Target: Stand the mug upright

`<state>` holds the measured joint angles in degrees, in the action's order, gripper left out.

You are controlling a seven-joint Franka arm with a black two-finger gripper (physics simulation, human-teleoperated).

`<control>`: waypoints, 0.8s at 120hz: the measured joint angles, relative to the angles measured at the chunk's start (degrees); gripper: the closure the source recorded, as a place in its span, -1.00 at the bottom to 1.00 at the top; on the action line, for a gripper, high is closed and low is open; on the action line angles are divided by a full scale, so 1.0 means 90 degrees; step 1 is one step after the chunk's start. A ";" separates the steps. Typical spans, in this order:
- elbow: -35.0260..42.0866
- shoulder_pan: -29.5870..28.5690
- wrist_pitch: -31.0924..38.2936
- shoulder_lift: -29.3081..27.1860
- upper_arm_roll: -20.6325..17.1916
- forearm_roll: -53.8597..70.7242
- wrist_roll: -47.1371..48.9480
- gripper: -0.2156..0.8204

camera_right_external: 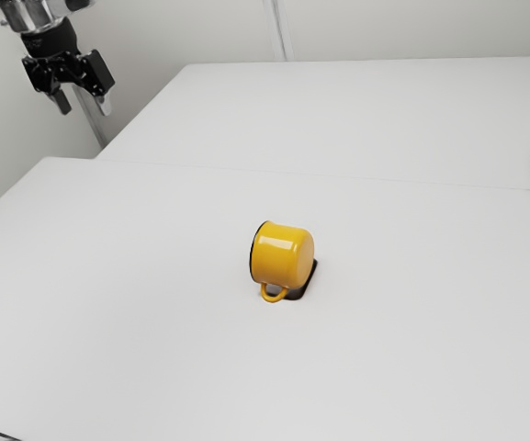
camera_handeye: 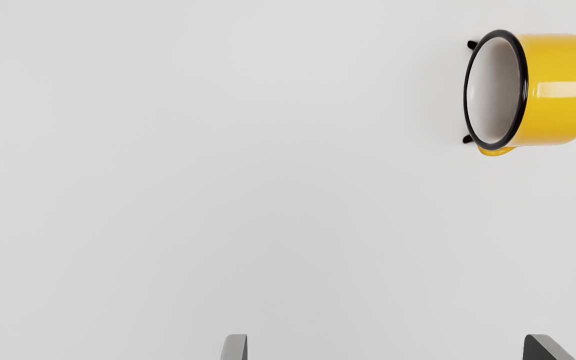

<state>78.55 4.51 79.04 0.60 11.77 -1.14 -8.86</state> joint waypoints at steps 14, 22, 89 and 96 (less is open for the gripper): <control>0.0414 0.0164 0.0277 -0.0033 0.0067 -0.0144 -0.0034 -0.58; 0.0889 0.0282 0.0437 -0.0058 0.0125 -0.0304 -0.0060 -0.58; 0.4491 0.1033 0.3425 -0.0073 0.0769 -0.4828 -0.1444 -0.58; 0.4486 0.0952 0.3536 0.0179 0.0820 -0.5204 -0.1673 -0.58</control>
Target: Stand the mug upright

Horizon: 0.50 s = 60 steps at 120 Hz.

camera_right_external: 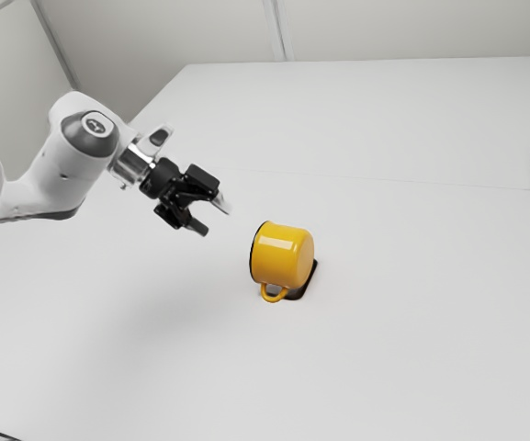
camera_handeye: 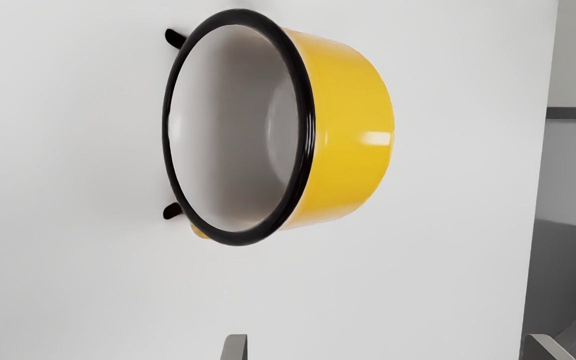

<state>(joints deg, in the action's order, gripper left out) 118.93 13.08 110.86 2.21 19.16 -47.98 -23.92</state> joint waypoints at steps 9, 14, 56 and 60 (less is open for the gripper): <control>-0.0013 -0.0078 0.0104 0.0375 0.0023 -0.0569 -0.0304 -0.58; -0.0014 -0.0043 0.0146 0.0516 0.0027 -0.0878 -0.0462 -0.58; 0.0572 0.0033 0.0149 0.0714 0.0029 -0.2742 -0.1559 -0.58; 0.0577 0.0032 0.0140 0.0715 0.0029 -0.2865 -0.1644 -0.58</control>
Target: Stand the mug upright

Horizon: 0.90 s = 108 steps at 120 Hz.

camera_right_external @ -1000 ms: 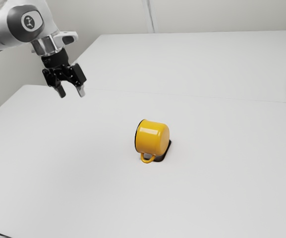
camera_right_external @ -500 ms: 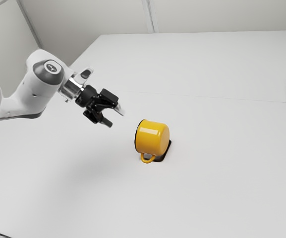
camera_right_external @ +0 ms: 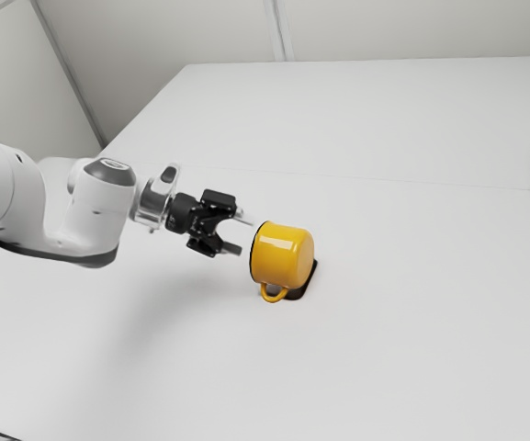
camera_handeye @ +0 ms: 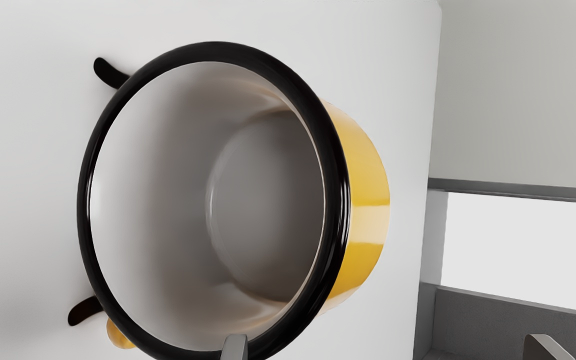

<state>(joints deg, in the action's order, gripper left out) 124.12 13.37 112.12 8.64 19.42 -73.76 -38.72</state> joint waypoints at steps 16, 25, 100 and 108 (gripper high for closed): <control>0.0004 -0.0001 -0.0054 0.0118 -0.0010 -0.0455 -0.0297 -0.58; 0.0001 0.0001 -0.0095 0.0229 -0.0018 -0.0673 -0.0439 -0.58; -0.0013 0.0000 -0.0117 0.0477 -0.0409 -0.1521 -0.1133 0.16; 0.0000 0.0000 -0.0116 0.0476 -0.0410 -0.1526 -0.1172 0.41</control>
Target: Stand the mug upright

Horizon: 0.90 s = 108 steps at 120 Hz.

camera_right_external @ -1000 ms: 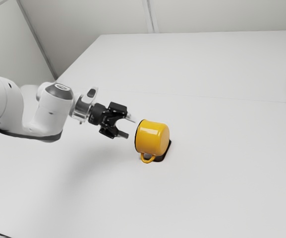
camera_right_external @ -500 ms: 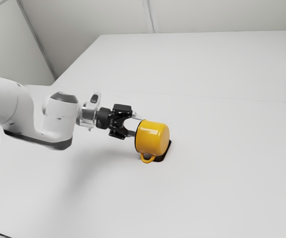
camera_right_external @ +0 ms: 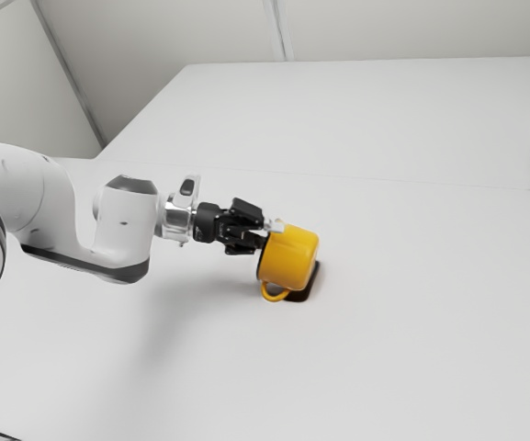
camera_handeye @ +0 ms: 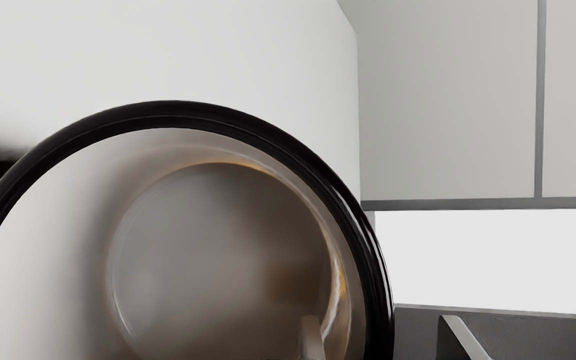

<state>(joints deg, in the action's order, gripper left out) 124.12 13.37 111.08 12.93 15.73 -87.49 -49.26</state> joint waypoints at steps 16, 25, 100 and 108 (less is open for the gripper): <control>0.0011 -0.0001 0.0011 0.0021 -0.0001 0.0011 -0.0058 0.70; 0.0010 0.0004 0.0033 0.0021 -0.0001 0.0030 -0.0078 0.79; -0.2214 0.0003 0.0393 -0.0225 -0.0173 0.7177 0.0589 0.93; -0.2221 0.0008 0.0582 -0.0099 -0.0378 0.7923 0.0931 0.93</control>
<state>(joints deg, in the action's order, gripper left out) 104.12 13.44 116.32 12.03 12.34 -16.18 -40.88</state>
